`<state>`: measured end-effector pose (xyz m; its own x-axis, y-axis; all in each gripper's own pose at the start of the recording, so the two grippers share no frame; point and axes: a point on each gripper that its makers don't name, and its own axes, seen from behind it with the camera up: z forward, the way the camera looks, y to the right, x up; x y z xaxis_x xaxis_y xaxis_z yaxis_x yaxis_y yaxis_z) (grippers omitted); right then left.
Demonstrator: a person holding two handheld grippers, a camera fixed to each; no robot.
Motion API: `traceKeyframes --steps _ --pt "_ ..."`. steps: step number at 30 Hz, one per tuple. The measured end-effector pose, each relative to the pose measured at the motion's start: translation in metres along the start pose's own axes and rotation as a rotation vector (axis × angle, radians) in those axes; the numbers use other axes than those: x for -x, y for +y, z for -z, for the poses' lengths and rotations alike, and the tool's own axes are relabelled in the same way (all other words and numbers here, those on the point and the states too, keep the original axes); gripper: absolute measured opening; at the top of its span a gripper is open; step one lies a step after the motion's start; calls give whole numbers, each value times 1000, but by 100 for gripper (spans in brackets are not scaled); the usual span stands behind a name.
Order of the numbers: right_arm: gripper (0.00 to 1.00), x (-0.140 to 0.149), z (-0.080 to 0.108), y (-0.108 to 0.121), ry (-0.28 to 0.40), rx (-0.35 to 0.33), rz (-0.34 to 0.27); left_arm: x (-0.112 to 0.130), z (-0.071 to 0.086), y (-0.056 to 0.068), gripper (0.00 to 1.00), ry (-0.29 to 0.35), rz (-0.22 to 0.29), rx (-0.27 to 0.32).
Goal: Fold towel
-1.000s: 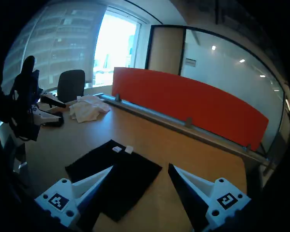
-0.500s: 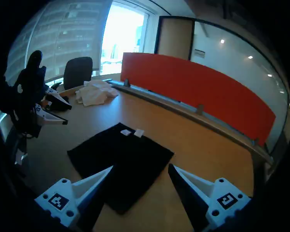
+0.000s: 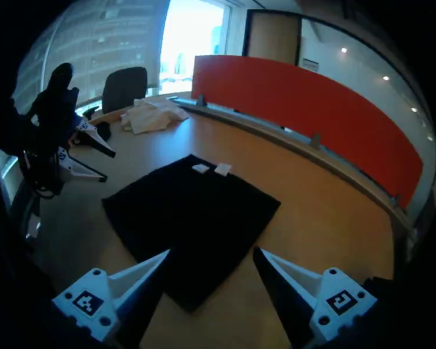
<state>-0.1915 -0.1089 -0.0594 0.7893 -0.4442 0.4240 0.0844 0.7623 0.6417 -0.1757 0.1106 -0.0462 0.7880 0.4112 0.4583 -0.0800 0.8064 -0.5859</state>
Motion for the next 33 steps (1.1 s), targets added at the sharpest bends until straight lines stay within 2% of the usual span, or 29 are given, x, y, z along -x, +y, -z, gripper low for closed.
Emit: traceKeyframes --steps 11,23,33 --pt "100 40 -13 -13 -84 -44 11 28 -22 16 97 -75 -18 63" --pt "100 73 -16 -19 -166 -89 24 49 -34 40 97 -146 -35 122" --pt "100 86 -16 -23 -201 -113 40 51 -37 45 97 -152 -41 135"
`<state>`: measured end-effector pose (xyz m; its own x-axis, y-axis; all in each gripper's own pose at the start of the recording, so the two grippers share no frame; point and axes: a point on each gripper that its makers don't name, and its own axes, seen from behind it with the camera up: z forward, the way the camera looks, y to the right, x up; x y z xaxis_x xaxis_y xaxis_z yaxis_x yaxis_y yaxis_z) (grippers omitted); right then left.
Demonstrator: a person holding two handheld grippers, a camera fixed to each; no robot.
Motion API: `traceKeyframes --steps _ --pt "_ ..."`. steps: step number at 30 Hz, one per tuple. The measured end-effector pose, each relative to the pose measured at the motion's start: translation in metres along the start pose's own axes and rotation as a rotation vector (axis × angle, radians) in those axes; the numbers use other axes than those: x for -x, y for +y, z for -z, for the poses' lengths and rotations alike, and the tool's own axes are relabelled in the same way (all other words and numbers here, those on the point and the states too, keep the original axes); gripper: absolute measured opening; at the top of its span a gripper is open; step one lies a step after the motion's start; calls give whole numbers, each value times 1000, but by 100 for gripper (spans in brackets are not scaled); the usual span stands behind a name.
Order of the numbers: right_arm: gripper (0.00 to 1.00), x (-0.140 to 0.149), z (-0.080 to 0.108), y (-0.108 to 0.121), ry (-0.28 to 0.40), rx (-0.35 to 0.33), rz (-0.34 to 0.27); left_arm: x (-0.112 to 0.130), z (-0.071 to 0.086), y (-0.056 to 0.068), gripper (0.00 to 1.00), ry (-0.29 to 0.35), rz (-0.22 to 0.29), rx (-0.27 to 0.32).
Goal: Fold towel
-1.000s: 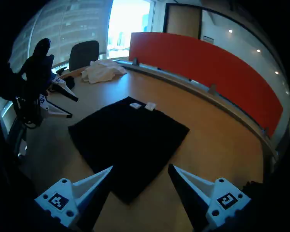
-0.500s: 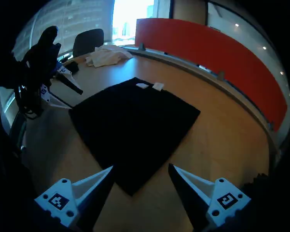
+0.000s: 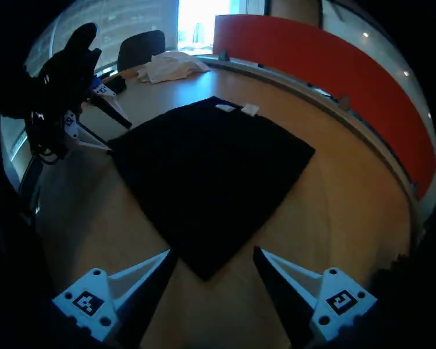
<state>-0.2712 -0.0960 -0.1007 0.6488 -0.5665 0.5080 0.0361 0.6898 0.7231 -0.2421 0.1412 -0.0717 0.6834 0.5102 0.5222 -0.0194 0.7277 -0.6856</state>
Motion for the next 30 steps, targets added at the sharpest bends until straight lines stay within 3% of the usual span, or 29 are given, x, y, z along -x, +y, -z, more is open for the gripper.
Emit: traceKeyframes --steps 6,30 --pt "100 2 -1 1 -8 -2 8 1 2 4 97 -6 -21 10" --pt "96 3 -5 -3 -14 -26 -5 5 1 6 97 -12 -29 32"
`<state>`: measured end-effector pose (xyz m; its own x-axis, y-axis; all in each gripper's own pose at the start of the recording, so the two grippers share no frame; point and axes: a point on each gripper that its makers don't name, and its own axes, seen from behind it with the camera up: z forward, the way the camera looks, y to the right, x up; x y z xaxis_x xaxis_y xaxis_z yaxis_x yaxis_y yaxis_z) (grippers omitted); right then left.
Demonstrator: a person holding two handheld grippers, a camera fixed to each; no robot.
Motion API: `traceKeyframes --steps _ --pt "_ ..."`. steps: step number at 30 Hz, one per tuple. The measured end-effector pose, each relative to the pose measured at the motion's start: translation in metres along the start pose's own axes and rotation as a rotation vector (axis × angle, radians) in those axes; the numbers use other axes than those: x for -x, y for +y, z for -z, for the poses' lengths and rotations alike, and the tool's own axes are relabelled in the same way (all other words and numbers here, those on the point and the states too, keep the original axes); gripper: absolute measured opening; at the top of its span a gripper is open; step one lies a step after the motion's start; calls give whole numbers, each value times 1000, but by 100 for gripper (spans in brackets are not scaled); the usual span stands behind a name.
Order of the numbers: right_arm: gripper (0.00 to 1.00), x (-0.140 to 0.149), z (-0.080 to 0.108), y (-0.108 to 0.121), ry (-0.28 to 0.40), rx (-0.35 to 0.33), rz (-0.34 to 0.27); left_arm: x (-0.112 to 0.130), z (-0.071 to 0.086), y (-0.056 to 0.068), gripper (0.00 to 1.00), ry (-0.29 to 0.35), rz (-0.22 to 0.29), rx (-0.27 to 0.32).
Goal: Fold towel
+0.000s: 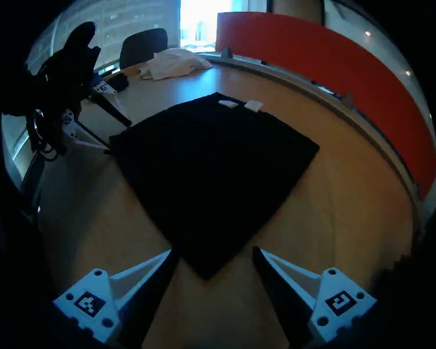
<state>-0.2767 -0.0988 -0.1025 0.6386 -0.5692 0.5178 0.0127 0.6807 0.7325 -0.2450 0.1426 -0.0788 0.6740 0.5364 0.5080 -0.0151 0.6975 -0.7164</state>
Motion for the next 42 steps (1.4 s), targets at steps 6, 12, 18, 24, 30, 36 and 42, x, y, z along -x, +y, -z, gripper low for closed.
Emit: traceKeyframes --steps 6,12,18,24,30,36,42 --pt "90 2 1 -2 -2 -13 -16 0 0 0 97 -3 -4 4" --pt "88 2 0 -3 -4 -22 -12 1 0 1 97 -7 -14 10" --pt "80 0 -1 -4 -7 -31 -6 1 0 1 95 -7 -18 12" --pt "67 -2 -2 -7 -8 -38 -2 0 0 4 82 -12 -25 17" --pt "40 -3 -2 -5 -12 -31 -18 0 0 7 73 -21 -23 18" --pt "29 -4 -2 -7 -20 -39 -32 -1 -1 3 49 -30 -7 -1" --pt "27 -6 -4 -12 -18 -42 -26 -3 -3 3 24 -34 2 -17"
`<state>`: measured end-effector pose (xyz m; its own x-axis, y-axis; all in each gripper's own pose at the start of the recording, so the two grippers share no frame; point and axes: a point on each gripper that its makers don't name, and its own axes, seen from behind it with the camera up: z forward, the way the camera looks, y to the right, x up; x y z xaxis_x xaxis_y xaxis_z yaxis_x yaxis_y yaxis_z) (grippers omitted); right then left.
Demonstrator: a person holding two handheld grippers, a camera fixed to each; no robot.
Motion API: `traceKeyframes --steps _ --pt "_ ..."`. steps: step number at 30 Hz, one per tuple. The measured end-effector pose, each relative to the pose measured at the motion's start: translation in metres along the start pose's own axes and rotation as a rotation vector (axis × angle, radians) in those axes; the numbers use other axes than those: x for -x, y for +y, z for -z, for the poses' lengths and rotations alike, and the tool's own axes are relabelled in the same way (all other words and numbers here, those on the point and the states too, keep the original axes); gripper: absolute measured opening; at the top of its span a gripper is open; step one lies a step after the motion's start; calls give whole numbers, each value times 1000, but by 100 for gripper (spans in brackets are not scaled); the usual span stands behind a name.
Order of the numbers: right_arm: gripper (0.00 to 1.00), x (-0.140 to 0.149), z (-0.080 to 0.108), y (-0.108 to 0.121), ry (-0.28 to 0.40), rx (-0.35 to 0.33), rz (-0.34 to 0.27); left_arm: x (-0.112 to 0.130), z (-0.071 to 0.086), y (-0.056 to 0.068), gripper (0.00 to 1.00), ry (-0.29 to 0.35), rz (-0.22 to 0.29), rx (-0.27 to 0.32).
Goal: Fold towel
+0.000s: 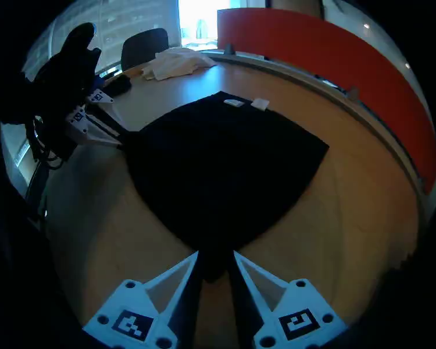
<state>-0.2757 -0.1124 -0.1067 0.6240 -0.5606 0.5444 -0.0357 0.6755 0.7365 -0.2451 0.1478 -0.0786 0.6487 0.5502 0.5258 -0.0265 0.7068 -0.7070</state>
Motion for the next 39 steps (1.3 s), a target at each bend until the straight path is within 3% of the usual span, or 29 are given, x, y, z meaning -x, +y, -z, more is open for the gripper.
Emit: traceKeyframes --steps 14,26,39 --pt "21 -13 11 0 39 4 -15 -9 10 -2 19 9 38 -21" --pt "20 -39 42 -1 91 16 -2 -30 44 -3 18 49 89 -25" --pt "19 -55 75 -7 117 10 4 -46 77 12 18 68 112 -10"
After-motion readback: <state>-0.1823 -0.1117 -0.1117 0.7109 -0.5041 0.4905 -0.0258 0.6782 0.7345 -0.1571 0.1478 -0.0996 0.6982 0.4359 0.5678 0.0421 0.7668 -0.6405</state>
